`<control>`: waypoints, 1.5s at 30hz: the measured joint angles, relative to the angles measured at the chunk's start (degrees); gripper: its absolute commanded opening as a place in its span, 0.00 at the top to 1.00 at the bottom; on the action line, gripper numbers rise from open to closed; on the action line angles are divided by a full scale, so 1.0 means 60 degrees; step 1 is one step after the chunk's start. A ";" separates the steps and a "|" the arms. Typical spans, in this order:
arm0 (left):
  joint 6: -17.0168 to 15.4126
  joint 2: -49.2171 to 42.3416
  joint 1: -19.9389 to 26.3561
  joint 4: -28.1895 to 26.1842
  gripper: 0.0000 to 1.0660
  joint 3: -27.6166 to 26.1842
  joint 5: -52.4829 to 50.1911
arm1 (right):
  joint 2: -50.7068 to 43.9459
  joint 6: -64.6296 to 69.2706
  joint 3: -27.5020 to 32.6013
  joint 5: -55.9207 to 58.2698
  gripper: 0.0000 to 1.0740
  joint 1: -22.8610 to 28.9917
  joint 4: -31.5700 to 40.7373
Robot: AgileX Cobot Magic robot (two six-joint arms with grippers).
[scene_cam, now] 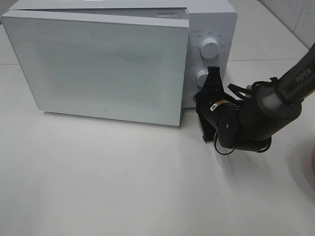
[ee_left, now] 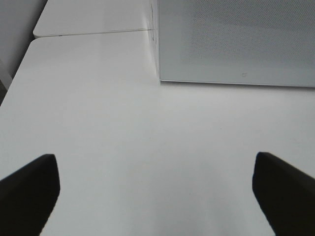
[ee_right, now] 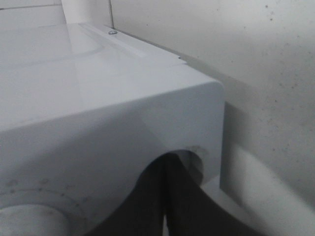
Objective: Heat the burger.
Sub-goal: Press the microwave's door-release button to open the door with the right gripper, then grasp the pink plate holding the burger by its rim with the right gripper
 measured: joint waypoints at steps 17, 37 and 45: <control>0.0000 0.0000 0.0000 0.0000 0.06 0.0000 0.0000 | 0.0143 -0.0057 -0.0210 0.0095 1.00 0.0124 0.0411; 0.0000 0.0000 0.0000 0.0000 0.06 0.0000 0.0000 | -0.1327 0.0201 0.0926 0.1155 1.00 -0.0153 -0.0726; 0.0000 0.0000 0.0000 0.0000 0.06 0.0000 0.0000 | -0.2359 -0.0325 0.1690 0.3142 1.00 -0.0172 -0.2254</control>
